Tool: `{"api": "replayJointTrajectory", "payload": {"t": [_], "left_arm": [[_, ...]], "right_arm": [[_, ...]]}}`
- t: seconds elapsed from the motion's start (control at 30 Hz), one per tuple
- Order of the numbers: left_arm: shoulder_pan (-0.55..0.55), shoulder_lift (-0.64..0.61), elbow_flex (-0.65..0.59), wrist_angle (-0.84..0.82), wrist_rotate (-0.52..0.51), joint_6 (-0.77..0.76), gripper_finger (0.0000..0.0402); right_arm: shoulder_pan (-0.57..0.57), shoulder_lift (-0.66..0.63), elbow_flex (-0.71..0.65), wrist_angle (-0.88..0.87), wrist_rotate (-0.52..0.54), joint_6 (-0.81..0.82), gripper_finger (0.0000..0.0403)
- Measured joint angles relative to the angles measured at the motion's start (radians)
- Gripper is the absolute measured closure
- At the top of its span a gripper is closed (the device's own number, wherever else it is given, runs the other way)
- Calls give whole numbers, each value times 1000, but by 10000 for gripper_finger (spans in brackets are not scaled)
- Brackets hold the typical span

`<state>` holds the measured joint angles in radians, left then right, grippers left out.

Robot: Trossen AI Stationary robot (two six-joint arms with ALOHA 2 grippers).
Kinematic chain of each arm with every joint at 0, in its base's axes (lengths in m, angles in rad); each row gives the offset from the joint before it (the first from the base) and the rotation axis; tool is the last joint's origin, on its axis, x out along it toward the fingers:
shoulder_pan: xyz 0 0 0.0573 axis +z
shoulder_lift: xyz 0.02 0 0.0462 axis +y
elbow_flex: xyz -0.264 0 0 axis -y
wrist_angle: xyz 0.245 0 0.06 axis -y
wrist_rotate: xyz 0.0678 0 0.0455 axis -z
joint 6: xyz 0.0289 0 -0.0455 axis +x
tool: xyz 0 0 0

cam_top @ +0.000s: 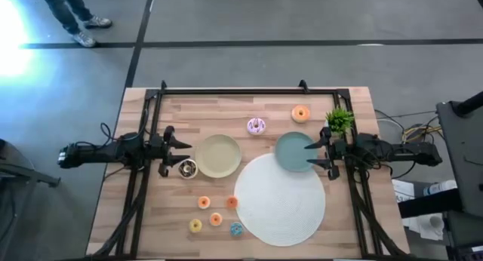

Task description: Pick & Place donuts

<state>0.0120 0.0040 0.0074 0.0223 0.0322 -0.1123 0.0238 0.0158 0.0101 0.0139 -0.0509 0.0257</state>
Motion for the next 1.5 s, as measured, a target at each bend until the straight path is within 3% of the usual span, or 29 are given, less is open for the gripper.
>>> {"api": "replayJointTrajectory", "payload": {"t": [0.73, 0.9, 1.07, 1.17, 1.27, 1.37, 1.5], "left_arm": [[1, 0, 0, 0, 0, 0, 241], [1, 0, 0, 0, 0, 0, 241], [1, 0, 0, 0, 0, 0, 241], [0, 0, 0, 0, 0, 0, 241], [0, 0, 0, 0, 0, 0, 241], [0, 0, 0, 0, 0, 0, 241], [0, 0, 0, 0, 0, 0, 241]], "right_arm": [[0, 0, 0, 0, 0, -3, 184], [0, 0, 0, -1, 5, -314, 184], [0, 0, 0, -1, 6, -348, 184], [0, 0, 0, 7, -4, -203, 184], [0, -1, 0, 48, -2, 237, 184], [0, 2, 1, 75, 75, 670, 184], [0, 3, 1, 81, 188, 954, 184]]}}
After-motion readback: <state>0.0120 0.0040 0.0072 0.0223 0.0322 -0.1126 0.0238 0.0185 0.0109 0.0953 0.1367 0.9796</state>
